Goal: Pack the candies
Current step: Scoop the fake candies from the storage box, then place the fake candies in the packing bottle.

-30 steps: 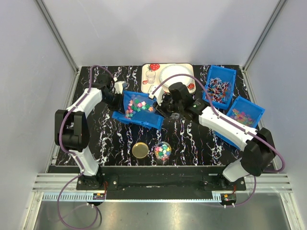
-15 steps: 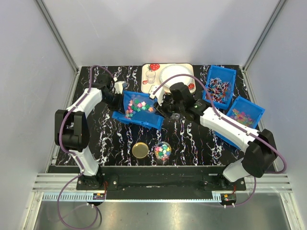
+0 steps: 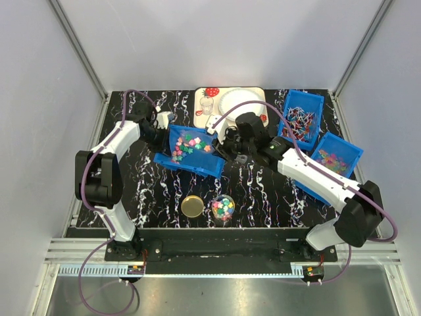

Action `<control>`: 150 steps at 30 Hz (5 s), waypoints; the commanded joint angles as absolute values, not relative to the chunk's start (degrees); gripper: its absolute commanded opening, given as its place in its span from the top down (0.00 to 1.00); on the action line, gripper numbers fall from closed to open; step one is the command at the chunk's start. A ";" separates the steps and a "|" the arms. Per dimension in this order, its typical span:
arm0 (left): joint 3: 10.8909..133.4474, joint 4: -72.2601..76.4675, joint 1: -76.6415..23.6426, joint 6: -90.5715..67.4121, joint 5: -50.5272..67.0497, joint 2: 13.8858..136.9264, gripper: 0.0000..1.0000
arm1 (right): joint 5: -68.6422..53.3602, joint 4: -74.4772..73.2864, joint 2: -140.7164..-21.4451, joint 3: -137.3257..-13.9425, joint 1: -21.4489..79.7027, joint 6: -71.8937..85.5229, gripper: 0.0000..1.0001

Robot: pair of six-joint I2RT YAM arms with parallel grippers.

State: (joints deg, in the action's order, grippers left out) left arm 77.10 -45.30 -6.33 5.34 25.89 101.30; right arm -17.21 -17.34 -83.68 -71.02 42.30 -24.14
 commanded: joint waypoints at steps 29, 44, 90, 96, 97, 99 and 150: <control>78.84 -42.89 -6.33 5.27 29.79 97.91 1.00 | -19.42 -14.94 -79.10 -73.21 40.78 -21.97 1.00; 78.75 -42.89 -6.33 5.19 29.62 97.82 1.00 | -19.51 -15.03 -78.58 -73.30 40.43 -22.06 1.00; 79.45 -43.07 -6.33 5.10 25.76 98.00 1.00 | -14.19 -57.56 -63.28 -66.54 46.83 -42.27 1.00; 79.54 -42.98 -6.33 5.10 25.05 98.26 1.00 | -10.02 -58.71 -63.90 -62.84 51.15 -41.13 1.00; 79.37 -43.07 -6.33 5.18 25.05 98.35 1.00 | -10.02 -58.62 -63.72 -62.67 51.15 -41.13 1.00; 79.45 -42.98 -6.33 5.19 24.96 98.26 1.00 | -9.76 -58.36 -63.28 -61.79 51.15 -41.22 1.00; 79.01 -42.80 -6.33 5.27 25.58 97.82 1.00 | 0.79 -58.01 -71.28 -63.19 57.83 -39.64 1.00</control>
State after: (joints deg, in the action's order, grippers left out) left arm 77.10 -45.32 -6.33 5.52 22.55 101.27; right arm 0.84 -58.41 -72.29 -63.00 57.28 -40.21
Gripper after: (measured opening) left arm 0.108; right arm 0.339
